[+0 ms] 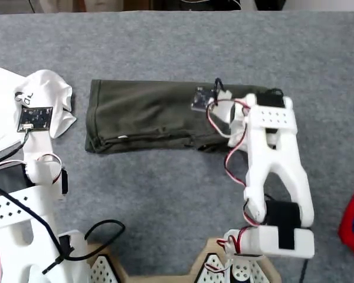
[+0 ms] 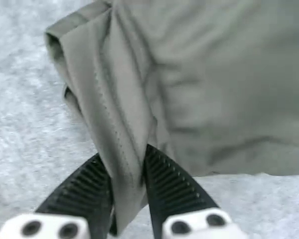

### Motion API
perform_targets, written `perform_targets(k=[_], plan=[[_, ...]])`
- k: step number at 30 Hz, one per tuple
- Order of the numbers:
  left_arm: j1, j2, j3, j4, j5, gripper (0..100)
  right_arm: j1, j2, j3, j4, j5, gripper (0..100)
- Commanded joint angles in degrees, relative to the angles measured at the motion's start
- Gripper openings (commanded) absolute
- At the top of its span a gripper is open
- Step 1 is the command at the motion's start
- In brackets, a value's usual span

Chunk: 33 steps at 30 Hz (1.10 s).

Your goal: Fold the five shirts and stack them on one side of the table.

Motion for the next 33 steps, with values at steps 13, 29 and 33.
perform_targets(k=[13,29,33], plan=[[0.0,-0.66,0.09,-0.26,-0.44,2,0.57,29.05,-46.9,15.38,-0.35,0.5],[4.84,-0.66,0.0,-0.18,-1.76,2,-0.57,49.01,-74.33,19.34,0.26,0.5],[7.21,-0.66,0.0,-0.09,-1.76,2,-0.75,50.07,-74.86,18.99,1.23,5.3]])
